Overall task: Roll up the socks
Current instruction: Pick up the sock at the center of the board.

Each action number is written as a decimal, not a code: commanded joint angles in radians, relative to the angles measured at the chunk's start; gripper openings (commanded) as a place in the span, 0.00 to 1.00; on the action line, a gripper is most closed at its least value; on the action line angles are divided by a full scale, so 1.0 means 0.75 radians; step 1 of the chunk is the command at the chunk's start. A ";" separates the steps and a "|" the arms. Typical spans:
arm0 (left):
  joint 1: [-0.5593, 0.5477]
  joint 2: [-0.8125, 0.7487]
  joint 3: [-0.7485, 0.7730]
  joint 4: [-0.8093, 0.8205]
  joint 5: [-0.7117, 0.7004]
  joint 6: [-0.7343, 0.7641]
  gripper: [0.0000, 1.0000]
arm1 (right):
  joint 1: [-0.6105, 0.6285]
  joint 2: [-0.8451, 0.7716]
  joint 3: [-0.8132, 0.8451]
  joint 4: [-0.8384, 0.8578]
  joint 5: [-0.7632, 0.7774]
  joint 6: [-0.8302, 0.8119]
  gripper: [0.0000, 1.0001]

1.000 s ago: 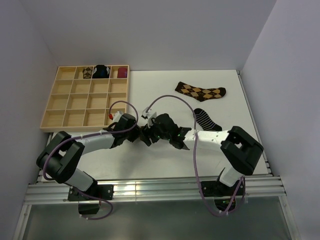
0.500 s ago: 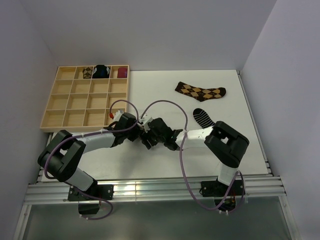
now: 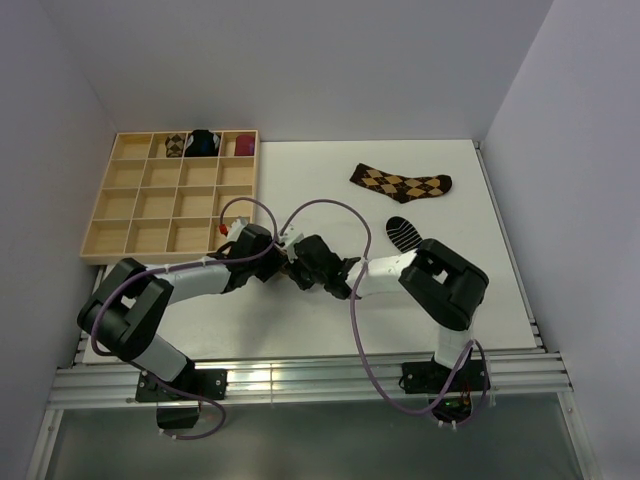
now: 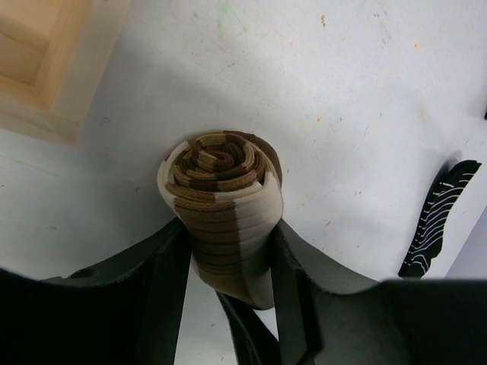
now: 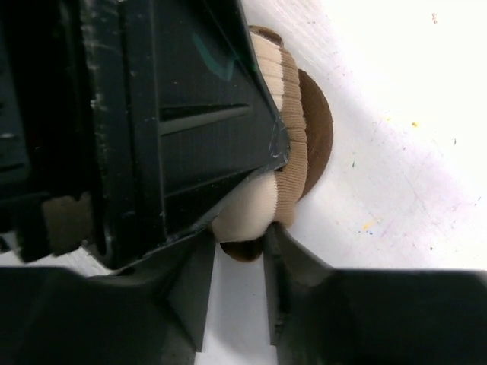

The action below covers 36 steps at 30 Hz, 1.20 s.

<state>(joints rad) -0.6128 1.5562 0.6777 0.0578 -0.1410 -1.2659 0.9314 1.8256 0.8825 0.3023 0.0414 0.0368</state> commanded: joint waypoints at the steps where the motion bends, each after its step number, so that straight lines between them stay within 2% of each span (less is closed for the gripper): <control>1: -0.009 0.050 -0.032 -0.102 0.035 0.054 0.51 | -0.004 0.035 0.036 0.080 -0.090 0.061 0.20; 5: -0.009 0.017 -0.045 -0.108 0.006 0.039 0.63 | -0.057 0.020 0.014 0.061 -0.186 0.137 0.00; 9: -0.009 -0.003 -0.049 -0.124 -0.027 0.013 0.70 | -0.107 0.000 -0.011 0.061 -0.286 0.212 0.00; 16: -0.007 0.005 -0.032 -0.169 -0.072 -0.026 0.70 | -0.188 0.012 0.008 0.045 -0.507 0.333 0.00; 21: -0.007 0.015 -0.018 -0.208 -0.096 -0.042 0.69 | -0.233 0.037 0.030 0.012 -0.569 0.374 0.00; 30: -0.007 0.142 0.047 -0.261 -0.056 -0.030 0.44 | -0.231 0.069 0.075 -0.031 -0.593 0.387 0.00; 32: -0.007 0.156 0.052 -0.273 -0.047 -0.028 0.34 | -0.231 0.059 0.077 -0.029 -0.597 0.391 0.01; 33: -0.009 0.158 0.056 -0.282 -0.045 -0.028 0.27 | -0.233 0.049 0.073 -0.029 -0.597 0.397 0.10; 35: -0.007 0.148 0.066 -0.296 -0.047 -0.022 0.20 | -0.233 -0.002 0.067 -0.047 -0.587 0.395 0.20; 36: -0.009 0.144 0.072 -0.310 -0.049 -0.018 0.16 | -0.236 -0.029 0.063 -0.057 -0.581 0.393 0.30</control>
<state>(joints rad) -0.6132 1.6104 0.7483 -0.0105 -0.1776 -1.3022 0.7536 1.8538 0.9054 0.2909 -0.3756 0.3264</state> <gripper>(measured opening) 0.468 0.246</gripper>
